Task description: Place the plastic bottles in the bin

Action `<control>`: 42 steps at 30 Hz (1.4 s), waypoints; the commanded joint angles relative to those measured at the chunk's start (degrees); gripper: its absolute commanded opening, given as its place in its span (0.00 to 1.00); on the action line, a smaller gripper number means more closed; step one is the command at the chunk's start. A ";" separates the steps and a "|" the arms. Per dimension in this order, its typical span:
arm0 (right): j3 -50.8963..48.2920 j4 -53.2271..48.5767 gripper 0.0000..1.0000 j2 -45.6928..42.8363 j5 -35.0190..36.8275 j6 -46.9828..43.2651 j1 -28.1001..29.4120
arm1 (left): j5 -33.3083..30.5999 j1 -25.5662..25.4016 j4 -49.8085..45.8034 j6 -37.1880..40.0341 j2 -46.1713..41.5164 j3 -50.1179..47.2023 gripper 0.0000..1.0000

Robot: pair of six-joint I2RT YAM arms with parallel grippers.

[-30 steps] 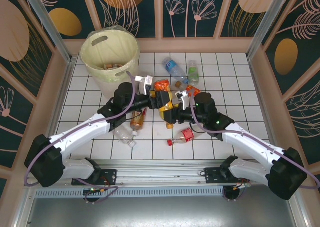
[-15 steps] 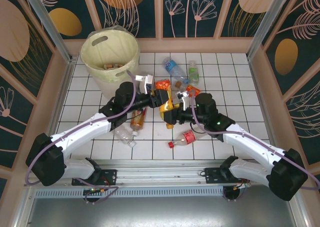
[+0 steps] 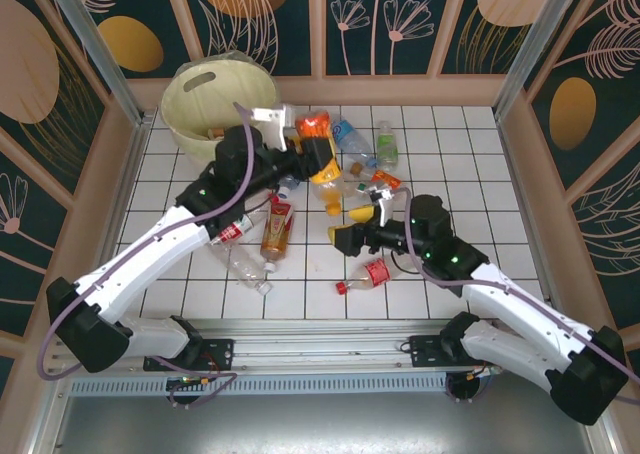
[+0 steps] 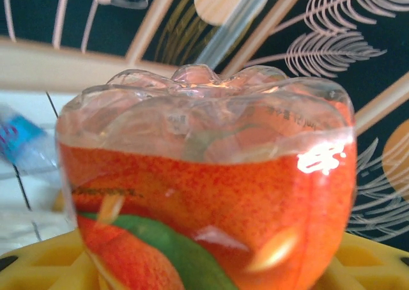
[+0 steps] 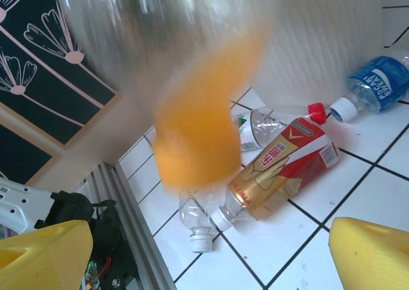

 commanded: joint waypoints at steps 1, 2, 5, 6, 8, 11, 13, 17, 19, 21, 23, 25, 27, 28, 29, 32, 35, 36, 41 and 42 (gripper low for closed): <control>-1.22 -2.60 0.96 -3.51 5.21 0.49 0.29 | -5.42 3.30 -8.81 7.97 1.31 7.63 0.62; -1.42 -3.50 0.95 -4.25 6.85 0.62 0.31 | -6.19 4.69 -10.34 9.40 1.92 10.26 0.62; -2.00 -5.39 0.95 -5.97 9.69 0.86 0.24 | -8.91 8.42 -14.95 13.74 3.92 17.00 0.62; -2.27 -5.84 0.95 -6.28 10.10 0.96 0.22 | -10.33 9.21 -15.95 15.16 4.53 18.73 0.62; -2.74 -6.52 0.94 -6.88 10.94 1.35 0.17 | -13.27 10.78 -17.71 17.99 5.86 22.24 0.62; -3.24 -7.49 0.94 -7.18 12.22 1.76 0.23 | -17.21 12.37 -18.26 21.20 7.36 25.46 0.62; -3.61 -7.86 0.93 -7.15 12.35 1.94 0.20 | -19.21 13.56 -18.37 22.88 8.43 27.37 0.62; -4.49 -8.08 0.93 -7.28 12.88 2.22 0.25 | -21.70 16.68 -18.91 26.02 11.44 31.26 0.63; -4.86 -8.52 0.93 -7.29 13.79 2.47 0.25 | -21.44 18.70 -19.81 26.35 13.21 33.05 0.63; -5.02 -9.08 0.93 -7.28 14.72 2.55 0.25 | -21.19 20.44 -20.09 26.65 14.72 34.04 0.64; -5.05 -9.88 0.93 -7.24 16.25 2.86 0.23 | -21.97 22.05 -19.89 27.10 16.31 34.61 0.64; -4.94 -10.91 0.93 -7.10 17.51 3.20 0.22 | -22.55 23.70 -19.57 27.40 17.63 34.84 0.64; -4.77 -12.01 0.93 -7.15 18.95 3.93 0.20 | -22.62 25.59 -19.13 27.65 19.10 34.88 0.64; -4.87 -12.36 0.93 -7.19 19.10 4.01 0.20 | -22.62 26.60 -18.88 27.59 19.91 34.82 0.64; -4.95 -12.70 0.93 -7.32 19.27 4.17 0.26 | -22.42 27.54 -18.77 27.67 20.69 34.86 0.64; -5.29 -13.71 0.93 -7.89 20.21 4.87 0.31 | -21.62 30.19 -19.43 27.59 24.17 35.23 0.64; -5.66 -14.66 0.93 -8.64 21.32 5.62 0.24 | -21.48 31.32 -19.94 27.74 26.04 33.83 0.65; -5.66 -15.09 0.93 -8.75 21.68 5.88 0.22 | -21.52 31.39 -19.43 27.77 26.15 32.57 0.65; -4.87 -18.69 0.93 -8.17 24.95 7.68 0.21 | -20.11 32.01 -18.51 27.15 26.95 28.13 0.67; -4.70 -19.54 0.93 -8.16 25.58 8.12 0.17 | -20.12 32.08 -18.42 27.14 27.17 27.56 0.67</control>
